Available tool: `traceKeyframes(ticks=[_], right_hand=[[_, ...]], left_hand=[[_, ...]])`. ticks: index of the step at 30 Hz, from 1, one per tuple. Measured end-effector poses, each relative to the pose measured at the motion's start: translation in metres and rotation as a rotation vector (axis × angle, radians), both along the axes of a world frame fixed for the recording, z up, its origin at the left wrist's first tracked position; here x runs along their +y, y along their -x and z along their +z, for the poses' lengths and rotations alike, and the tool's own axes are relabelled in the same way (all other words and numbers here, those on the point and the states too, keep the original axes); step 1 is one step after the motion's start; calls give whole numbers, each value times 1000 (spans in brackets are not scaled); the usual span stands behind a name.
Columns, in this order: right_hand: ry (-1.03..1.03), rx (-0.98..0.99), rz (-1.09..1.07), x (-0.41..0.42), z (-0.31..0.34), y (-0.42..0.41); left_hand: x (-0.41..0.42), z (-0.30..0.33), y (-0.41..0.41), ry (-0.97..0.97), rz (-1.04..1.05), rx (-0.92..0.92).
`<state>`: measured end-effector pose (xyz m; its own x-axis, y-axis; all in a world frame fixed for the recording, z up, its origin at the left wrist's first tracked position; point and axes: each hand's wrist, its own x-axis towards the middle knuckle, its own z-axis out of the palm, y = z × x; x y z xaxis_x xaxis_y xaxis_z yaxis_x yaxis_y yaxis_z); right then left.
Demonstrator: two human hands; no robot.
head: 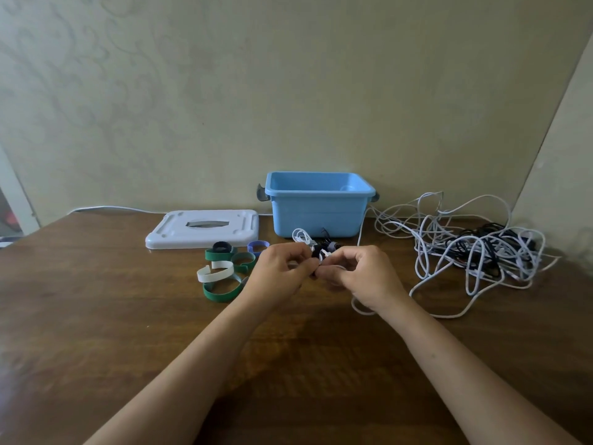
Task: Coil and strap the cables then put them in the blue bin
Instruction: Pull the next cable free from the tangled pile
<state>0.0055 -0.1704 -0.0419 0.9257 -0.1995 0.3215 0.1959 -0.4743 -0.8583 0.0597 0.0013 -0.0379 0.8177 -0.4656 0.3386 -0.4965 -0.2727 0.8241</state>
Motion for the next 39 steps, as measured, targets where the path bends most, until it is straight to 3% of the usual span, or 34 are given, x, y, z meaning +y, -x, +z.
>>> traceKeyframes(ticks=[2, 4, 10, 13, 17, 25, 32, 39], right_hand=[[-85, 66, 29, 0, 1, 0], [-103, 100, 43, 1, -1, 0], [231, -72, 44, 5, -4, 3], [401, -220, 16, 8, -4, 4], [448, -290, -6, 6, -5, 3], [389, -282, -42, 2, -5, 4], [238, -192, -18, 1, -7, 1], [118, -96, -23, 2, -7, 0]], left_hand=[[0, 0, -2, -74, 12, -109], [-2, -1, -3, -99, 29, -98], [0, -1, -7, 89, 50, 265], [3, 0, -8, 92, 22, 345], [4, 1, -7, 118, -19, 384], [0, 2, 0, 98, 7, 118], [1, 0, -4, 100, -11, 31], [3, -2, -11, -67, 24, -183]])
